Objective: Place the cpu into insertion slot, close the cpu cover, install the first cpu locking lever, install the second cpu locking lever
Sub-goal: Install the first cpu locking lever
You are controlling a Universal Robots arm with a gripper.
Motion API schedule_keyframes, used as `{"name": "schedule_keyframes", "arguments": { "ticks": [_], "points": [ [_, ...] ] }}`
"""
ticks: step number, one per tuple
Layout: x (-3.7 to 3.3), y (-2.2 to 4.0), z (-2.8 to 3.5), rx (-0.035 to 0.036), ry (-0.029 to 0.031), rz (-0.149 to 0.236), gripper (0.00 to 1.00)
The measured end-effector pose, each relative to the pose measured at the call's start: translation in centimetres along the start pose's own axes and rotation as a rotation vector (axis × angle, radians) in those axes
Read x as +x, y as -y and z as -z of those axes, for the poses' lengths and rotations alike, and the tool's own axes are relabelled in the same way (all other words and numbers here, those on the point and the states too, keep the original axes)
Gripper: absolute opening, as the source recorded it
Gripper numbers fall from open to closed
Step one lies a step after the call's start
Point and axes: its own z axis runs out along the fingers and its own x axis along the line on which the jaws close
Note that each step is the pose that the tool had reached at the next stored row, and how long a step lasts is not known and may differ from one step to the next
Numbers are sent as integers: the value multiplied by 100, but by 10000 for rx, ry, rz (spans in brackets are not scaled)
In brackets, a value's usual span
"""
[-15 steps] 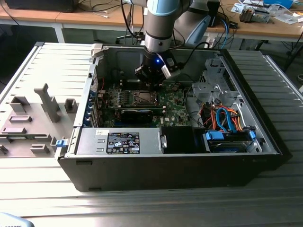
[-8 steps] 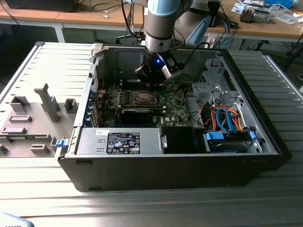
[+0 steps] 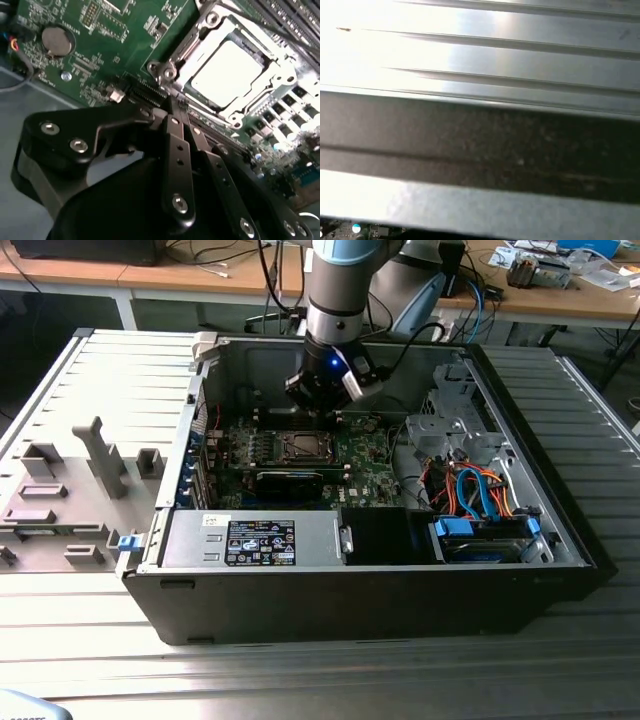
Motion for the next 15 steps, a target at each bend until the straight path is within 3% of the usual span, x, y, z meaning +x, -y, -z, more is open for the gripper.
{"name": "schedule_keyframes", "arguments": {
  "ticks": [1,2,4,11,15],
  "points": [
    [1,14,1,78,-7,-2,11],
    [3,36,2,221,-22,-7,11],
    [8,77,5,375,-39,-13,11],
    [22,207,16,758,-78,-28,11],
    [26,204,155,965,-98,-34,11]
  ]
}}
